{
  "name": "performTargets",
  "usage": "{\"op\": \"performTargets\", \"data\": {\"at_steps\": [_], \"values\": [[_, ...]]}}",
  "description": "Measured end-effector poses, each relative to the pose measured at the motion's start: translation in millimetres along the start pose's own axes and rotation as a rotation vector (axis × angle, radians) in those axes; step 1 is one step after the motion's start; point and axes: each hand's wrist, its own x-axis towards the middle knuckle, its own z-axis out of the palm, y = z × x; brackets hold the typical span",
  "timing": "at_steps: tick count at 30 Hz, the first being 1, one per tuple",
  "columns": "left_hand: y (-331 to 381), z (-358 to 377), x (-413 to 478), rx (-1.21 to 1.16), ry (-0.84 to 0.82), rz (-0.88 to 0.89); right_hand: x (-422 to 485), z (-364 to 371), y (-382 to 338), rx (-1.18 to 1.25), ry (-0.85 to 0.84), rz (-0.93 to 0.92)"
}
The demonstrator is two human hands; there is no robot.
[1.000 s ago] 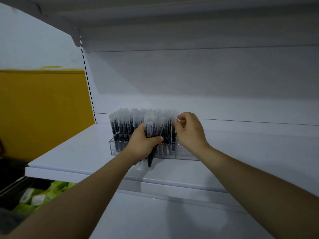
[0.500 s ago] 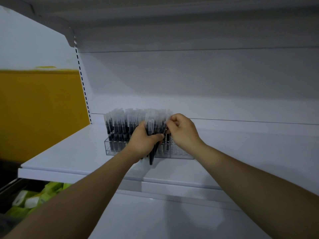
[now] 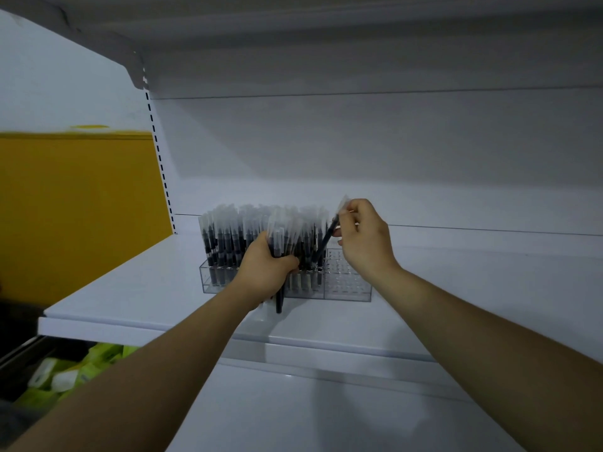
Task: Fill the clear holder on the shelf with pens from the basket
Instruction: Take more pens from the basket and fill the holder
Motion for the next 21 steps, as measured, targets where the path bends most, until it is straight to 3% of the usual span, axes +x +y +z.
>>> {"op": "performTargets", "data": {"at_steps": [7, 21], "values": [[-0.3, 1.4, 0.0, 0.018, -0.019, 0.008, -3.1, 0.3, -1.7, -0.121, -0.062, -0.111], [-1.0, 3.5, -0.2, -0.058, 0.011, 0.013, 1.5, 15.6, 9.4, -0.318, -0.146, -0.01]]}}
